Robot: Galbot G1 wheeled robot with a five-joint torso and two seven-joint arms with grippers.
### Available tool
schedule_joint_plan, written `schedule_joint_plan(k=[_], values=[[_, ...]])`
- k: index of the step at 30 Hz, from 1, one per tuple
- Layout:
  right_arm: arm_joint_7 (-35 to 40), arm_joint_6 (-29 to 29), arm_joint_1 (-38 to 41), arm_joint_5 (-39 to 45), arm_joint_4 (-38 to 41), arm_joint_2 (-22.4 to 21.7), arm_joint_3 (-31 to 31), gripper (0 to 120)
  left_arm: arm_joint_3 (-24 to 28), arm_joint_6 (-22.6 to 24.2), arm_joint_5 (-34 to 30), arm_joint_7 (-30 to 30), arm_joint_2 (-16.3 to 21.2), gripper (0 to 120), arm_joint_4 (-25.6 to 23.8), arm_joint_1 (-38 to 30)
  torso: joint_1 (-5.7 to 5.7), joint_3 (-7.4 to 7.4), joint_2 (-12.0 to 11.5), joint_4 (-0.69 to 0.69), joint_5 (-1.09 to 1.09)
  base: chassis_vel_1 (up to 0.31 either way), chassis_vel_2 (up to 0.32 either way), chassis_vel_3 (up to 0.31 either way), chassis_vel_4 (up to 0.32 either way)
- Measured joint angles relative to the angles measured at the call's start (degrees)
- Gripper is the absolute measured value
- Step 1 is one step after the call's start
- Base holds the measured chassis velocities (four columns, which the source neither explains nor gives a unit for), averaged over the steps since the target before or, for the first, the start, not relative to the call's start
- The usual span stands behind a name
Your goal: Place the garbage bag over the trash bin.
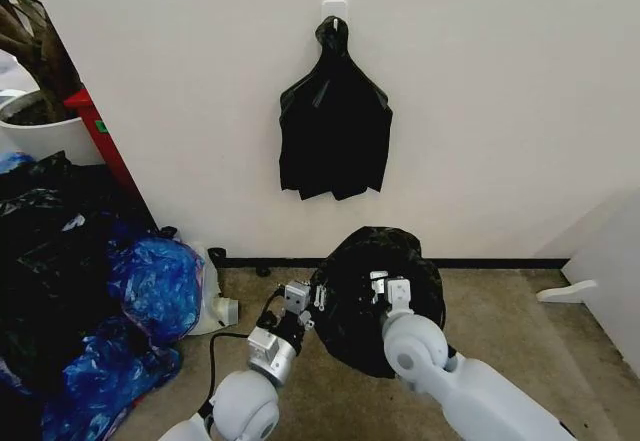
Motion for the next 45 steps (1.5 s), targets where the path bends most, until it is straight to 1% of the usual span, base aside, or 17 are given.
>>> schedule_joint_plan(k=[4, 9, 15, 21, 24, 29, 37, 41, 45], values=[[-0.1, 0.0, 0.5, -0.4, -2.6, 0.5, 0.4, 0, -0.6, -0.4, 0.3, 0.8, 0.3, 1, -1.2, 1.0, 0.00, 0.00, 0.0, -0.02, 0.00, 0.000, 0.000, 0.000, 0.000], [-0.6, -0.1, 0.8, -0.5, -3.8, 0.4, 0.6, 0, -0.7, -0.7, 0.1, 2.0, 0.8, 1, -2.2, 1.6, 0.00, 0.00, 0.0, -0.01, 0.00, 0.000, 0.000, 0.000, 0.000], [-0.8, -0.1, 0.8, -0.6, -4.0, 0.3, 1.3, 0, 0.3, -1.2, -0.5, 3.9, 1.0, 1, -2.6, 1.7, 0.00, 0.00, 0.0, -0.02, 0.00, 0.000, 0.000, 0.000, 0.000], [-0.8, -0.1, -0.3, -0.5, -3.7, 0.1, 2.4, 0, 0.9, -1.2, -1.5, 4.4, 1.4, 1, -3.0, 1.4, 0.00, 0.00, 0.0, -0.01, 0.01, 0.000, 0.000, 0.000, 0.000], [-0.8, -0.1, -0.9, -0.4, -2.6, -0.4, 2.5, 0, 0.9, -1.2, -1.5, 3.8, 1.4, 1, -3.0, 1.3, 0.00, 0.00, 0.0, -0.02, 0.01, 0.000, 0.000, 0.000, 0.000], [-0.7, -0.3, -1.9, 0.8, 2.9, -1.8, 1.2, 0, 0.9, -0.5, -1.7, 1.0, 0.7, 1, -1.4, 0.4, 0.00, -0.01, 0.0, -0.01, 0.00, 0.000, 0.000, 0.000, 0.000], [-1.4, -1.3, -3.0, 2.9, 8.9, -2.3, -1.5, 0, 0.9, -0.2, -1.8, 0.1, 0.1, 1, 0.2, -0.6, 0.00, 0.00, 0.0, -0.01, 0.00, 0.000, 0.000, 0.000, 0.000], [-1.3, -2.4, -3.3, 4.4, 10.5, -3.2, -2.3, 0, 0.8, -0.2, -1.6, 0.2, 0.1, 1, 0.4, -0.8, 0.00, -0.01, 0.0, -0.01, 0.00, 0.000, 0.000, 0.000, 0.000], [-1.6, -3.2, -4.6, 4.1, 10.3, -3.9, -3.0, 0, 0.5, -0.2, -2.3, -0.2, -0.1, 1, 0.1, -1.3, 0.00, -0.01, 0.0, -0.02, 0.00, 0.000, 0.000, 0.000, 0.000]])
